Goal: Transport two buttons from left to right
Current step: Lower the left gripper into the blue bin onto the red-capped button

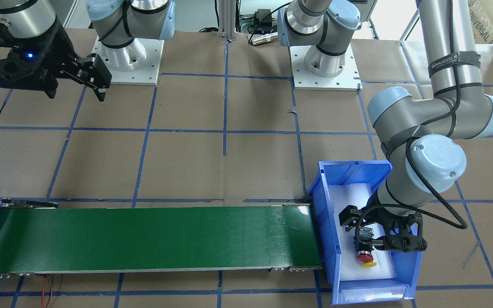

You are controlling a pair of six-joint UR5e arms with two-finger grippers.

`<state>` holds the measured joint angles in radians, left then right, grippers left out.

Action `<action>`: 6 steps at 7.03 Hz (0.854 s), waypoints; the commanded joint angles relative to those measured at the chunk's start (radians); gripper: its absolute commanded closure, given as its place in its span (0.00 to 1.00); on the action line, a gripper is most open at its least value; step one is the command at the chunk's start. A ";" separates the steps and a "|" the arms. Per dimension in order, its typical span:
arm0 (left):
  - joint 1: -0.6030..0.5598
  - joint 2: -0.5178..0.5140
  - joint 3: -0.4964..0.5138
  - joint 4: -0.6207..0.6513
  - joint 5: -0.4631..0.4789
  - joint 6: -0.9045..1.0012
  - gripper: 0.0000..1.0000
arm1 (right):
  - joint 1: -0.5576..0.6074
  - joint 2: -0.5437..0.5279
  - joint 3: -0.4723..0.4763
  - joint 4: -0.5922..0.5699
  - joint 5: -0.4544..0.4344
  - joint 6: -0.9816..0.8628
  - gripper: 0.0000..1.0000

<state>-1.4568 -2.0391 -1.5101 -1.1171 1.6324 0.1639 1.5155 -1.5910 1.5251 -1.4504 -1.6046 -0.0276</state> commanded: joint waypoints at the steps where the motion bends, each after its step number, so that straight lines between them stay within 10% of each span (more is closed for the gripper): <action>1: 0.018 -0.004 -0.007 -0.003 0.000 0.011 0.00 | 0.000 -0.024 0.023 0.012 0.000 0.000 0.00; 6: 0.021 -0.036 0.001 0.000 -0.042 0.052 0.00 | 0.000 -0.032 0.041 0.009 0.000 0.000 0.00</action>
<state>-1.4374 -2.0651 -1.5124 -1.1169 1.6059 0.2164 1.5156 -1.6224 1.5657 -1.4403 -1.6045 -0.0288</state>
